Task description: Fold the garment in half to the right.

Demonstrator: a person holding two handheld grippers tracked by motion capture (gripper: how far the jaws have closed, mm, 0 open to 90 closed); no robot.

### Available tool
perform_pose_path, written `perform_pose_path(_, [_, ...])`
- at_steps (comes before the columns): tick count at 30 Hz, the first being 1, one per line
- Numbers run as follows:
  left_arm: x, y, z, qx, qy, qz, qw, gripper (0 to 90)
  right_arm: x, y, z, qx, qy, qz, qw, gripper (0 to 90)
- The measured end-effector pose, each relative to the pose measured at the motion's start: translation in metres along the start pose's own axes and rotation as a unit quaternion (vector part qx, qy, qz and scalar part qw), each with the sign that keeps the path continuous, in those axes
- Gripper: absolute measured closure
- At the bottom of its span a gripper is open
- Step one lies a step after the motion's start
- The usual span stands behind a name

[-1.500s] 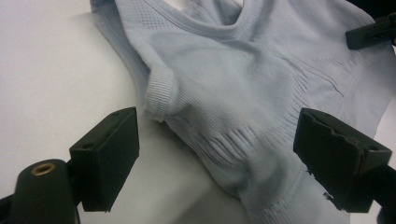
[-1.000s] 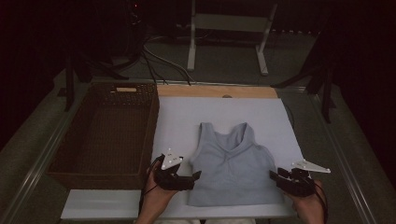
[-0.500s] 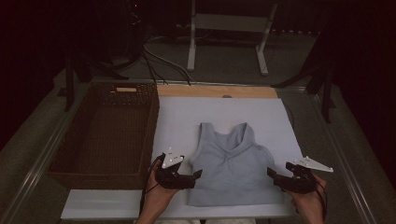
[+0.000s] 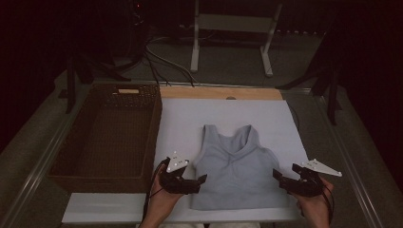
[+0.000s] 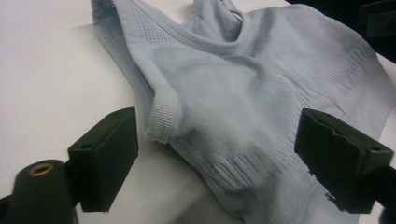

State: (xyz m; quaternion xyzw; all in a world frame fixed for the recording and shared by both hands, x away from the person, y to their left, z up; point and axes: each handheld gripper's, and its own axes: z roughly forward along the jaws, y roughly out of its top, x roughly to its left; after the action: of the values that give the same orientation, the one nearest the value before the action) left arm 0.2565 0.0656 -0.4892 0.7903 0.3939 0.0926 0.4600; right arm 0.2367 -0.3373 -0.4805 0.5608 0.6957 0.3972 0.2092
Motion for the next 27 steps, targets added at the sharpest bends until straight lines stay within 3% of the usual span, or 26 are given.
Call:
perform_pose_path(8, [-0.002, -0.004, 0.007, 0.013, -0.006, -0.003, 0.9999, 7.0, -0.001, 0.0, -0.001, -0.004, -0.001, 0.005, 1.0, 14.2])
perform_pose_path(23, [-0.007, -0.013, 0.023, 0.053, -0.039, -0.018, 0.9977, 7.2, 0.0, 0.0, -0.001, -0.006, 0.001, -0.001, 1.0, 14.3])
perform_pose_path(27, [-0.005, -0.012, 0.025, 0.053, -0.042, -0.024, 0.9974, 7.3, 0.001, 0.0, -0.001, -0.006, 0.001, -0.002, 1.0, 14.3])
